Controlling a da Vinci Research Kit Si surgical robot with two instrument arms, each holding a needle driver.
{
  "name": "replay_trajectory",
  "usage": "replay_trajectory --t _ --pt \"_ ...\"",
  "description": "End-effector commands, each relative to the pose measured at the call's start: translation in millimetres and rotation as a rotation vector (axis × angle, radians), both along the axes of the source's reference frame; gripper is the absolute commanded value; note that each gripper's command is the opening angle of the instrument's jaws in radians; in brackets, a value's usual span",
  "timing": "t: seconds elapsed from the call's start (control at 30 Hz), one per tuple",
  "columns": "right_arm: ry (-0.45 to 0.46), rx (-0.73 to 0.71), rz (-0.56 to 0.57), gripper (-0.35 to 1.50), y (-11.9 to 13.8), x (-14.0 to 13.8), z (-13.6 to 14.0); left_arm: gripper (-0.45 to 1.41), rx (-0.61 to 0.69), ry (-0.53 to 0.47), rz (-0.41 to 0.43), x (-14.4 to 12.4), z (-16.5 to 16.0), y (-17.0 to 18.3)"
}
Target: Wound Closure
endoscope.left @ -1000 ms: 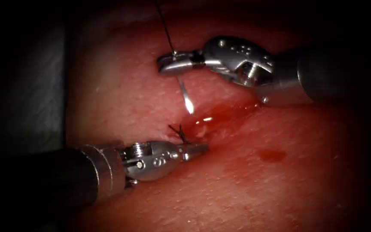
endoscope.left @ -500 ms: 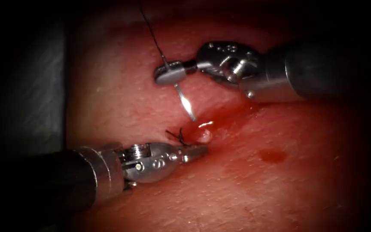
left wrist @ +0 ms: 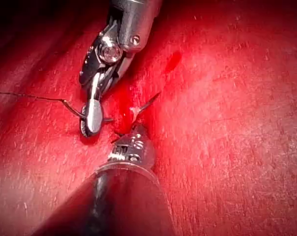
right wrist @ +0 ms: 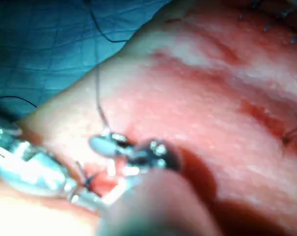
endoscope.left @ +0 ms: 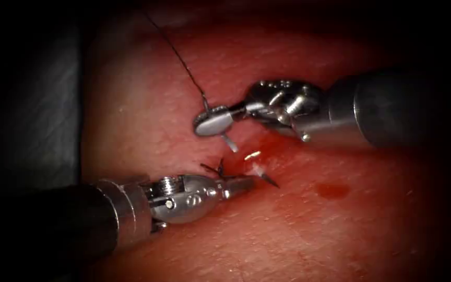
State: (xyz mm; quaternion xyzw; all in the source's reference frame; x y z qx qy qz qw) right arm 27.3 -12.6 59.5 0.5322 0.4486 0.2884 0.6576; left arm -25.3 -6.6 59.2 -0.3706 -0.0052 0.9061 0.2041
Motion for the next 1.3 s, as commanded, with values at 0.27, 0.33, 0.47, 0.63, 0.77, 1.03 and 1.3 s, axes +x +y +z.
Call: replay_trajectory --t 0.27,0.33,0.47,0.63,0.77,1.03,1.3 --pt "-0.028 0.030 0.004 -0.35 -2.4 -0.8 0.8 -0.45 0.002 -0.001 0.001 -0.6 0.6 -0.4" --pt "-0.035 0.027 0.012 -0.35 -2.5 -0.9 0.7 -0.45 0.002 -0.001 0.001 -0.6 0.6 -0.4" --pt "-0.045 0.018 0.051 -0.35 -1.4 -0.7 1.0 -0.45 -0.002 0.000 0.005 -0.7 0.6 -0.4" --pt "-0.059 -0.093 0.127 0.91 1.3 -0.1 1.7 -0.45 -0.002 0.000 0.004 -0.8 0.5 -0.5" --pt "-0.038 -0.206 0.145 1.30 2.7 0.4 2.3 -0.45 -0.005 0.001 0.009 -0.8 0.4 -0.4" --pt "-0.017 -0.381 0.177 1.35 4.8 -0.1 2.8 -0.45 -0.010 0.002 0.017 -0.8 -0.1 -0.3" --pt "-0.006 -0.424 0.183 1.15 7.1 -0.3 2.2 -0.45 -0.013 0.000 0.023 -0.8 -0.2 -0.4"
